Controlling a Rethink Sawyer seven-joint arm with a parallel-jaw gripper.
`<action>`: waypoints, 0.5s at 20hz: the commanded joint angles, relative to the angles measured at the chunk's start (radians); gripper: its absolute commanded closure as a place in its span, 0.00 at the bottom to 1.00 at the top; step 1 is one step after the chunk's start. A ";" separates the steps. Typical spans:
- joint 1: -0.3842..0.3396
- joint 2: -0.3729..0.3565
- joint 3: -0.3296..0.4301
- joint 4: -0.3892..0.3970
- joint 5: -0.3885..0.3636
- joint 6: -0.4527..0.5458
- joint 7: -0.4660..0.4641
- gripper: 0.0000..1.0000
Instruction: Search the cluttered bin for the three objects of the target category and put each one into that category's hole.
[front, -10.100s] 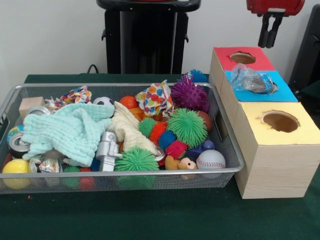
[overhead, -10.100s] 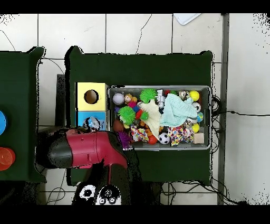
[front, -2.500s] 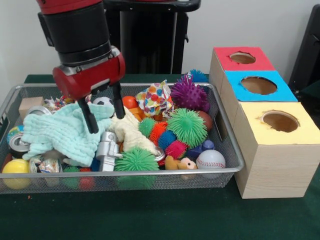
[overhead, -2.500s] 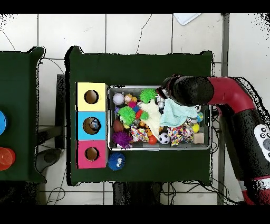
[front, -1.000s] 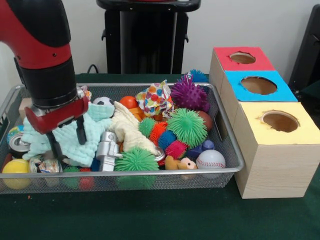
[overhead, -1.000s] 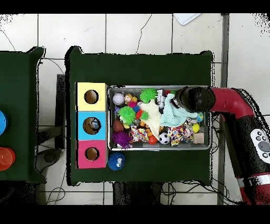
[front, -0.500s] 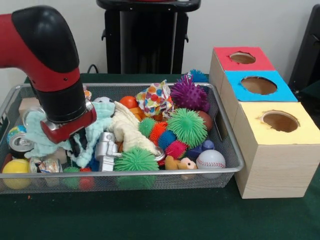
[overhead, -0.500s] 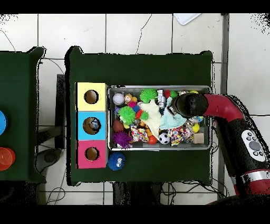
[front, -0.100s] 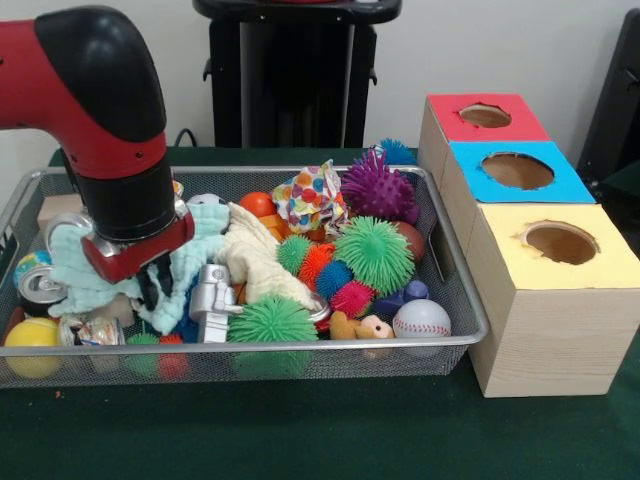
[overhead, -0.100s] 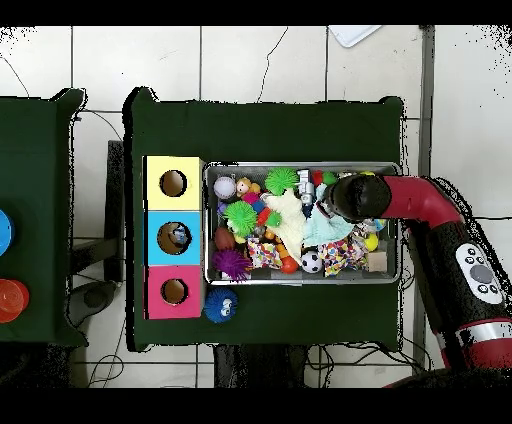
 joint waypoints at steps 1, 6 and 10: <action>-0.001 -0.026 -0.076 0.118 -0.057 -0.014 -0.077 1.00; 0.047 -0.196 -0.114 0.292 -0.005 -0.035 0.140 1.00; 0.119 -0.386 -0.150 0.504 0.114 -0.018 0.340 1.00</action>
